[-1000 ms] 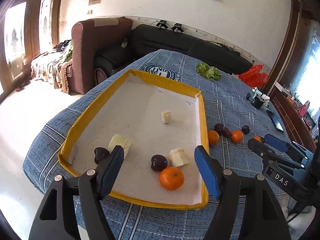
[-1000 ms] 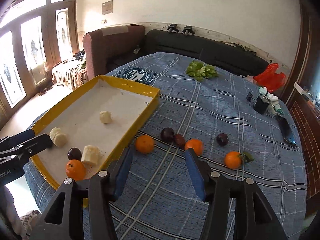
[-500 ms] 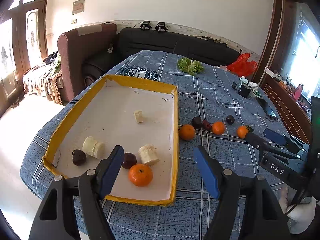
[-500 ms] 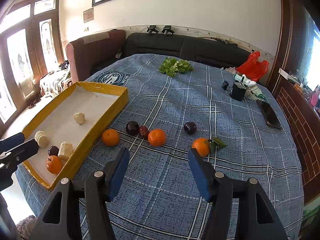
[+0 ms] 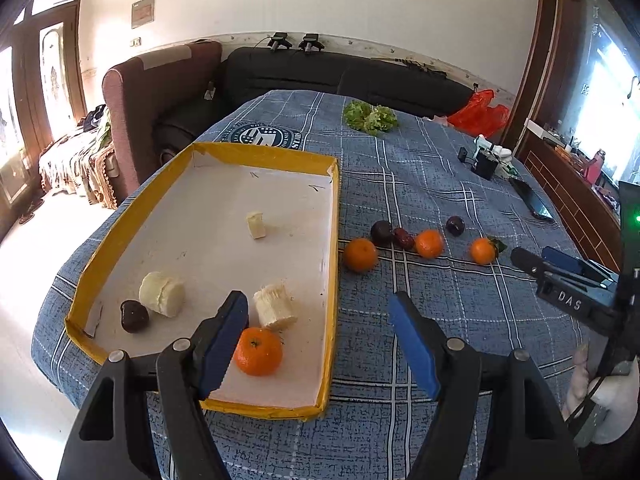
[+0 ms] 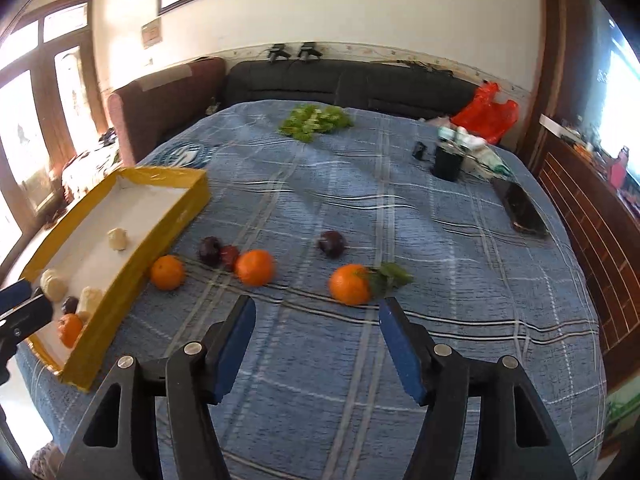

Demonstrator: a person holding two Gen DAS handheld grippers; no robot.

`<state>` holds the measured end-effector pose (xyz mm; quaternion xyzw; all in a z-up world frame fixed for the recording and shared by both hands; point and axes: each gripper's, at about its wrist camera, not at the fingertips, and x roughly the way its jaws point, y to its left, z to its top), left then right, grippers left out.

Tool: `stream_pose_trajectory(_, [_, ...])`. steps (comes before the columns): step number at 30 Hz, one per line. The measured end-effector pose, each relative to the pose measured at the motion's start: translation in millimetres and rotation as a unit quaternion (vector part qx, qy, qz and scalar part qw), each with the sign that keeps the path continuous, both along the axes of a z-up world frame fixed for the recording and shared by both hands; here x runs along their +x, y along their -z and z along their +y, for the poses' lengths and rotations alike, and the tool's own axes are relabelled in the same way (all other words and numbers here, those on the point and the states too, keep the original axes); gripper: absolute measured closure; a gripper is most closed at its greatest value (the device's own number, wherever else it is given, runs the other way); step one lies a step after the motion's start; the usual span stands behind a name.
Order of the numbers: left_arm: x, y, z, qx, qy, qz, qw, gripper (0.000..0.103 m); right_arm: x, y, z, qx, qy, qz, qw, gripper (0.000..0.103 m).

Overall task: Organize fruits
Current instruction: 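Grasp the leafy mandarin with the right gripper while the left grasps another mandarin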

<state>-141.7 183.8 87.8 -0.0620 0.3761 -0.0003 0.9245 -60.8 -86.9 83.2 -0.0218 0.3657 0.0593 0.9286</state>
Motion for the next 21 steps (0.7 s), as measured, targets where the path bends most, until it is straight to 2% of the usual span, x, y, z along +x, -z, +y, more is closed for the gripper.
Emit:
stream_pose_trajectory(5, [12.3,8.2,-10.7,-0.004,0.022,0.004,0.9997,0.03,24.5,9.6,-58.8,0.075,0.041,0.029,0.996,0.034])
stream_pose_trajectory(9, [25.7,13.0,-30.8,-0.006,0.06,0.004,0.9982,0.03,44.0,21.9,-64.6,0.112,0.029,0.05,0.992,0.034])
stream_pose_trajectory(13, [40.2,15.7,-50.0,0.004,0.094,0.0,0.9956,0.031,63.8,36.0,-50.3,0.109,0.013,0.062,0.992,0.035])
stream_pose_trajectory(17, [51.6,15.2,-66.3,0.015,0.129,-0.007,0.9915,0.042,81.0,49.8,-36.7,0.108,-0.002,0.075,0.991,0.037])
stream_pose_trajectory(21, [68.6,15.5,-81.4,0.024,0.153,-0.01,0.9879,0.042,88.7,56.3,-31.3,0.112,-0.012,0.077,0.991,0.04])
